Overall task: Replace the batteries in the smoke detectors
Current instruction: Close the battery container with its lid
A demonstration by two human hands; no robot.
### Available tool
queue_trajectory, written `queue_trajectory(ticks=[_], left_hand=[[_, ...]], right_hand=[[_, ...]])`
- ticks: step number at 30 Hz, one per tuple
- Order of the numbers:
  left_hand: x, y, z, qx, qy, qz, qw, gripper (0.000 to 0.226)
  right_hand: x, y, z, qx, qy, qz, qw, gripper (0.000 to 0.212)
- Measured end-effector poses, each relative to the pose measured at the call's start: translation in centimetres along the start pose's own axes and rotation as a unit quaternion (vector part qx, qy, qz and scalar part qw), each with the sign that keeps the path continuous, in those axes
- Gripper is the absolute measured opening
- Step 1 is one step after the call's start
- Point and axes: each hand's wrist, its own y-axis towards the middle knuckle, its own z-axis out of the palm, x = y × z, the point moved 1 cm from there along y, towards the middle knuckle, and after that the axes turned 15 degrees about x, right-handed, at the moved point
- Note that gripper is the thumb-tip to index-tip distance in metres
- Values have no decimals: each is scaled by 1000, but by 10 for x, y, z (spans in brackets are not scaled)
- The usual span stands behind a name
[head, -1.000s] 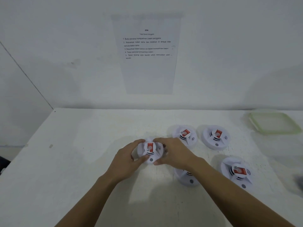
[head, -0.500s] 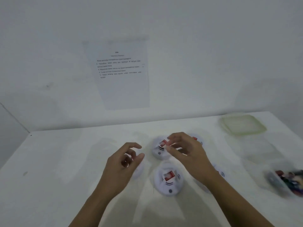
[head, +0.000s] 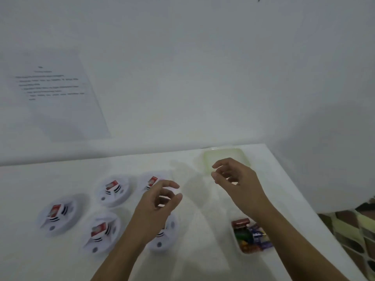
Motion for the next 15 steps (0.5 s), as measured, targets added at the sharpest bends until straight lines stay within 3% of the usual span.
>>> queue_trajectory(ticks=[7,15], left_hand=[[-7,45,70,-4,-22,-70,997,15],[-9,120,94,-41,12,-109,993,29]], right_hand=[[-50,-2,-90,-13,-93,35,995,9],[-106,42,-125,-12,-109,104,988,20]])
